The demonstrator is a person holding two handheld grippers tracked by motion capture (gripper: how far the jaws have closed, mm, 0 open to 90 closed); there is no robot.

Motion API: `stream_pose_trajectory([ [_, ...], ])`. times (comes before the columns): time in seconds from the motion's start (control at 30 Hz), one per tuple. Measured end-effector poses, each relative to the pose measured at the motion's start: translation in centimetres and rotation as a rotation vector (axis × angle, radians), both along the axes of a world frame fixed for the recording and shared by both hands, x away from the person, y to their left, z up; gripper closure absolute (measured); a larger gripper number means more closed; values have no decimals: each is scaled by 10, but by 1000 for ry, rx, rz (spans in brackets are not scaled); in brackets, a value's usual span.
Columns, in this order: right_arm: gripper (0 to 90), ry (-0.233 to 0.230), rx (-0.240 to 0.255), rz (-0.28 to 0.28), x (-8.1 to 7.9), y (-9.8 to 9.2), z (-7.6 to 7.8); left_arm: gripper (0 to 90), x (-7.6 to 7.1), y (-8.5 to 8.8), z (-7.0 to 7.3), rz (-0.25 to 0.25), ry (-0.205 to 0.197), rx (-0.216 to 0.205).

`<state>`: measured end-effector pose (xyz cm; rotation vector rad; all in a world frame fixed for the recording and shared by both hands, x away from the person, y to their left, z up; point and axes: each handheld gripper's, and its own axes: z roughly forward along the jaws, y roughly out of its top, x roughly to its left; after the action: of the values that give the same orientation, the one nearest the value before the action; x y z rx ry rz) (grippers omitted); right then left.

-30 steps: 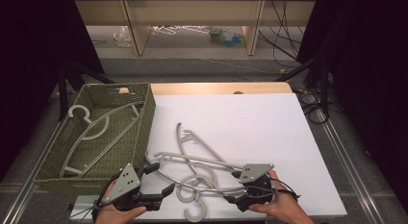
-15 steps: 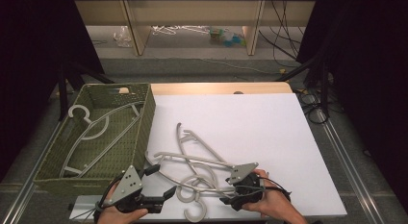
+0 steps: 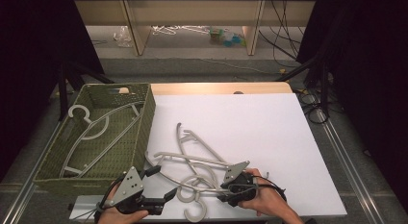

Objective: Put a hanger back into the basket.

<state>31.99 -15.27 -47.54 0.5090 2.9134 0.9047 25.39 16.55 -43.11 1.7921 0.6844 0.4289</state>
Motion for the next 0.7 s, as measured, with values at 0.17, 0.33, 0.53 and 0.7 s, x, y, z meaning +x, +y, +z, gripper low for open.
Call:
stream_pose_trajectory([
  [0.17,667,19,-2,3,4,-1,1,170,0,0,0,4,-2,9],
  [0.33,735,28,-8,48,4,0,2,174,0,0,-1,3,4,2],
  [0.53,773,-15,-30,124,3,0,9,179,0,0,-1,-5,1,17],
  [0.7,796,-48,-17,153,3,-2,19,194,1,-2,-3,-27,-16,63],
])
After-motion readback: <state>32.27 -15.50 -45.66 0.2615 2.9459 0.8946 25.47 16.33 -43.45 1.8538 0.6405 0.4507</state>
